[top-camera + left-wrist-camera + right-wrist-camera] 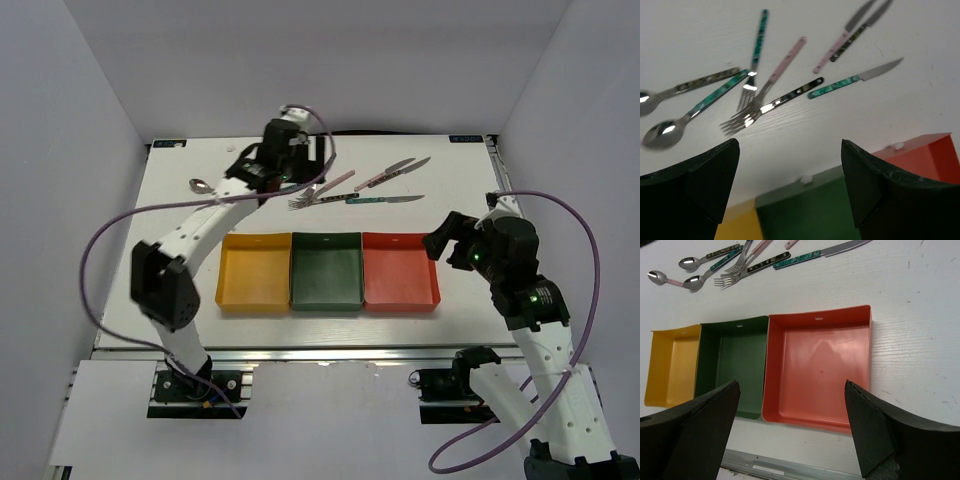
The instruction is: Sort the eating utensils into containers
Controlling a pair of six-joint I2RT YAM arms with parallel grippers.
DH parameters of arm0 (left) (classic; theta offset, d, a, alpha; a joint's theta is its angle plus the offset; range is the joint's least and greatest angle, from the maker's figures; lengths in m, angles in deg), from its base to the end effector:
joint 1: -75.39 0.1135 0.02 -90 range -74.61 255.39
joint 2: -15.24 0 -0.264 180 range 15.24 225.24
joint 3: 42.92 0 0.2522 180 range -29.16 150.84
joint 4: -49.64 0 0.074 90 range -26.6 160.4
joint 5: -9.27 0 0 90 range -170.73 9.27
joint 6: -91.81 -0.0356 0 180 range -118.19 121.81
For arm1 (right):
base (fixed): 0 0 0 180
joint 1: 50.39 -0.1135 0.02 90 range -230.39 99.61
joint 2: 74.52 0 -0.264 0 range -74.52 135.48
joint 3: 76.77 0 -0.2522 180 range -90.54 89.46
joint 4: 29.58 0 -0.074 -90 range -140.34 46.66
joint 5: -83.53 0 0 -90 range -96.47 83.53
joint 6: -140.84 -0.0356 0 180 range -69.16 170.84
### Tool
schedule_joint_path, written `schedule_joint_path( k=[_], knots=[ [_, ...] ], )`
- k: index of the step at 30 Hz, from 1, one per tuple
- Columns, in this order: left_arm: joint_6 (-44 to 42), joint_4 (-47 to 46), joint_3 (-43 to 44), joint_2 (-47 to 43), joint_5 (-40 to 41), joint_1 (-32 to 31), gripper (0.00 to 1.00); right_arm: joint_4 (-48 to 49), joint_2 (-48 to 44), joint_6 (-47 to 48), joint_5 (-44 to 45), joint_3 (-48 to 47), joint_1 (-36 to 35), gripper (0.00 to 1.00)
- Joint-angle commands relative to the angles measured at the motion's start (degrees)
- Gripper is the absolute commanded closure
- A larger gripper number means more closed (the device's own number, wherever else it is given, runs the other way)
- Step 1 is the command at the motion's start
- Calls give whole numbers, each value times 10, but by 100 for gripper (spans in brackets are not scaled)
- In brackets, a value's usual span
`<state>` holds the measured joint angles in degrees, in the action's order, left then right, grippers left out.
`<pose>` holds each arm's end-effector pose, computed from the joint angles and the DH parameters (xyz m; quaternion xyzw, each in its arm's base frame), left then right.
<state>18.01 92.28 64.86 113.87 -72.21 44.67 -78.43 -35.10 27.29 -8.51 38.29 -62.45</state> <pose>0.3463 -0.1996 0.3544 0.0761 0.8758 -0.1279 0.4591 0.1408 0.0314 0.3464 0.0739 0.8321 0.1822 0.5186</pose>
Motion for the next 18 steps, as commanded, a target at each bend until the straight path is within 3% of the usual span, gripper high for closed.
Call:
schedule_joint_path(
  k=[1,8,9,10,18],
  knots=[
    [-103,-63,69,87,-117,-37,10,-14,-7,10,-1,-16,2,11],
    [-159,-74,246,308,-170,-63,25,-32,-18,20,-45,-13,2,11],
    [-181,-65,291,328,-182,-64,34,-37,-18,22,-51,-14,2,11],
    [-189,-60,309,363,-184,-65,37,-41,-21,25,-52,-16,1,11],
    [-238,-67,356,445,-198,-74,44,-68,-43,31,-66,-16,1,11]
  ],
)
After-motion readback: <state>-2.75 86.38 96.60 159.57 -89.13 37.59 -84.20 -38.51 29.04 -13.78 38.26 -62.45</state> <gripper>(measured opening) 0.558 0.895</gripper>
